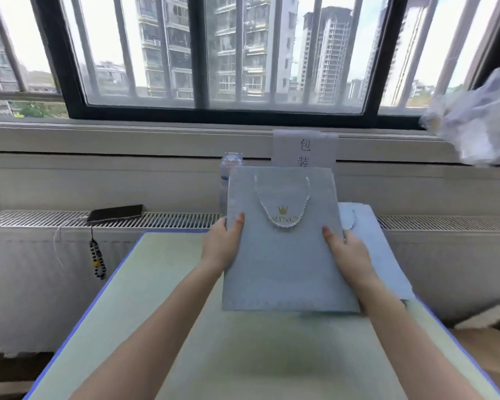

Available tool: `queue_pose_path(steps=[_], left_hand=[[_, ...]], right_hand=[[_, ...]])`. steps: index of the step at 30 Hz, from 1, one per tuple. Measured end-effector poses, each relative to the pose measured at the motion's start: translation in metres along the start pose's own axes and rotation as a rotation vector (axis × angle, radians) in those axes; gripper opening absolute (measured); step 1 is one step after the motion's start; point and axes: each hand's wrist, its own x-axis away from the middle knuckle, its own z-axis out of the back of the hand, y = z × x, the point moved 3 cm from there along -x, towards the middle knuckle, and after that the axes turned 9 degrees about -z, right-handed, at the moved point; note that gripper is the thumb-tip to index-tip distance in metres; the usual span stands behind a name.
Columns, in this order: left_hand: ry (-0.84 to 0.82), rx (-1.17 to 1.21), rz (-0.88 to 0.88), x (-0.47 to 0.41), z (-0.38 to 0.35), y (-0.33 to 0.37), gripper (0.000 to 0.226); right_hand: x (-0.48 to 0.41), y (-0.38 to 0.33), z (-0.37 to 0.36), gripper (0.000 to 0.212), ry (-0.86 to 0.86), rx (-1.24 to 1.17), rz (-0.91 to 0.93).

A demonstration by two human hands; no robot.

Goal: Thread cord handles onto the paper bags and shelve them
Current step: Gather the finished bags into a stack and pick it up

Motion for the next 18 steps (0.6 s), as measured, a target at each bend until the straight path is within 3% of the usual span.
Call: queue_pose_path(steps=[2, 5, 8, 10, 11, 13, 18], left_hand=[[-0.123, 0.132, 0.031, -0.015, -0.04, 0.012, 0.038], [-0.262, 0.287, 0.07, -0.036, -0.095, 0.022, 0.053], [-0.311, 0.053, 0.146, -0.045, -0.143, 0.006, 0.054], [-0.31, -0.155, 0.172, -0.037, -0.167, -0.015, 0.049], [-0.298, -0.123, 0.189, -0.029, -0.175, -0.025, 0.051], [-0.265, 0.036, 0.213, -0.017, -0.183, -0.042, 0.057], [-0.256, 0.32, 0.286, -0.014, -0.182, -0.054, 0.05]], right_hand=[[-0.021, 0.002, 0.032, 0.033, 0.093, 0.03, -0.023], [-0.058, 0.007, 0.067, 0.038, 0.193, 0.076, -0.033], [-0.092, 0.023, 0.088, 0.039, 0.216, 0.18, -0.092], [-0.11, 0.048, 0.092, 0.047, 0.182, 0.389, -0.185], [-0.114, 0.063, 0.091, 0.05, 0.125, 0.463, -0.234], [-0.112, 0.087, 0.087, 0.05, -0.004, 0.4, -0.282], [-0.108, 0.099, 0.091, 0.047, -0.082, 0.213, -0.254]])
